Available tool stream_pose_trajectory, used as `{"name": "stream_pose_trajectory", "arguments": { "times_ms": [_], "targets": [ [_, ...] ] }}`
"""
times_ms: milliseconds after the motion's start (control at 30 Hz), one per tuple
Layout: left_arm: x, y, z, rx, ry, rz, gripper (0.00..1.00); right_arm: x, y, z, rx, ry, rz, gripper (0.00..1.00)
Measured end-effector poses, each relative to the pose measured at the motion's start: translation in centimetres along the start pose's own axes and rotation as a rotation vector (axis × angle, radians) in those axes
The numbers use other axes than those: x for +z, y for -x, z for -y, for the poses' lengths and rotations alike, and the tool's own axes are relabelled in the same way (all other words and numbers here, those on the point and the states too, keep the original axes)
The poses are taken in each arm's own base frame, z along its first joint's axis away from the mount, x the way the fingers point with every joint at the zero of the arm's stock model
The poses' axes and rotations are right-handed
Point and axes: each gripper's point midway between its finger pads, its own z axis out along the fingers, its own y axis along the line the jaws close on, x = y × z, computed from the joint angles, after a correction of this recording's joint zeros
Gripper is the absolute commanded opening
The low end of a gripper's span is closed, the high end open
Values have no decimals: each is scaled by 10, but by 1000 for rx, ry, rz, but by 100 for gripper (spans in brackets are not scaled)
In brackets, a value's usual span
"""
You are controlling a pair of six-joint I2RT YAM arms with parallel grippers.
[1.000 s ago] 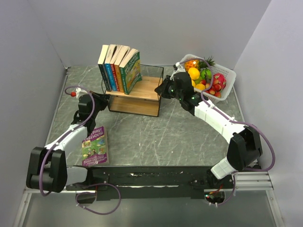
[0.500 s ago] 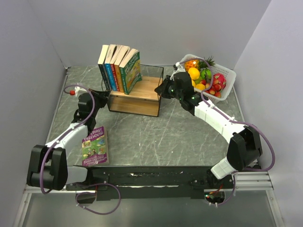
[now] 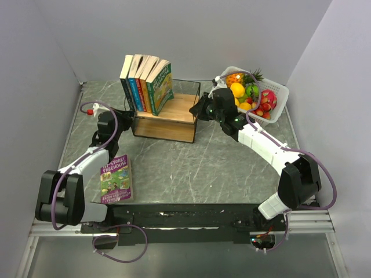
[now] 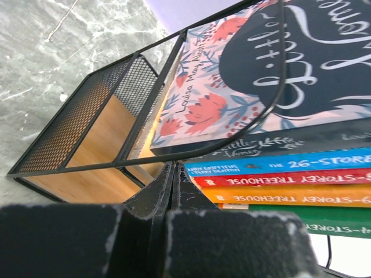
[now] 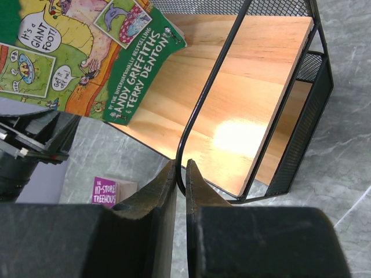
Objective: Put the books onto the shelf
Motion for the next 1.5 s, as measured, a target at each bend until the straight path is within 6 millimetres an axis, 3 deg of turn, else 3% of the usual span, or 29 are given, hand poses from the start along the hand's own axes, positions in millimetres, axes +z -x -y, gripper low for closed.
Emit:
{"name": "stream_pose_trajectory", "arguments": {
  "times_ms": [1500],
  "targets": [
    [11, 1, 0, 0, 7, -7, 1, 1, -1, -1, -3, 6, -4, 0]
  ]
}}
